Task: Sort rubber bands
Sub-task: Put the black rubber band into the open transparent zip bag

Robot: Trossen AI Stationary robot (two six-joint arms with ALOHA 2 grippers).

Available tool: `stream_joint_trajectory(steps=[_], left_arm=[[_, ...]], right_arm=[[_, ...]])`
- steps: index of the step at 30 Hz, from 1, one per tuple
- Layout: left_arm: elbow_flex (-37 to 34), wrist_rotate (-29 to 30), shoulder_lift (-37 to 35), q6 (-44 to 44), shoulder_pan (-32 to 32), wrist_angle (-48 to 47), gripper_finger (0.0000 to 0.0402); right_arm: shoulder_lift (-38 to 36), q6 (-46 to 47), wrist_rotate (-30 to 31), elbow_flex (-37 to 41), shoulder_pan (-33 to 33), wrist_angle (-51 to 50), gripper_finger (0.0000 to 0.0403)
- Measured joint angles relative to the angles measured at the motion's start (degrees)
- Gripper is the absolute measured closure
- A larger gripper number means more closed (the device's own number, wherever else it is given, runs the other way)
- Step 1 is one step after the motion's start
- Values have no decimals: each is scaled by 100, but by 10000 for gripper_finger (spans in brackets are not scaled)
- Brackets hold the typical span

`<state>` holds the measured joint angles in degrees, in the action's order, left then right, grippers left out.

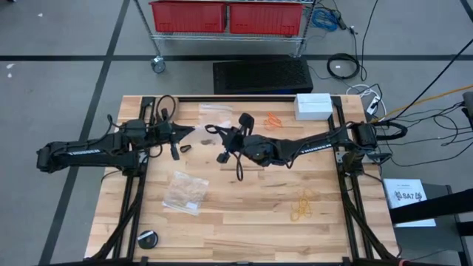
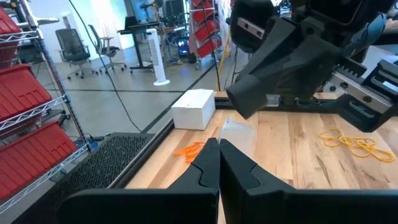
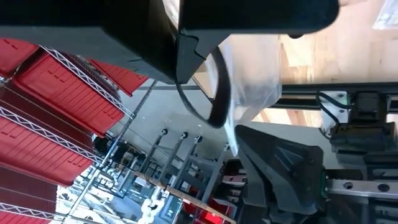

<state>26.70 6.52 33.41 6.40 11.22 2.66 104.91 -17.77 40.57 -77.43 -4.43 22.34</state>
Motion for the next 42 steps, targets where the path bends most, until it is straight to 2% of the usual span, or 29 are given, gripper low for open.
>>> stream_joint_trajectory(steps=[20, 26, 35, 39, 42], left_arm=[[1, 0, 4, -9, 0, 95, 401], [2, 0, 72, -9, 0, 105, 401], [2, 0, 98, -9, 0, 118, 401], [2, 0, 98, -7, 0, 72, 401], [2, 0, 98, -7, 0, 70, 401]], right_arm=[[71, 54, -11, -3, 33, -43, 403], [370, -65, 39, 0, 31, 48, 403], [351, -309, 173, -2, -55, 78, 403], [120, -343, 448, -2, -188, -777, 403], [-160, 288, 367, -7, -262, -2075, 403]])
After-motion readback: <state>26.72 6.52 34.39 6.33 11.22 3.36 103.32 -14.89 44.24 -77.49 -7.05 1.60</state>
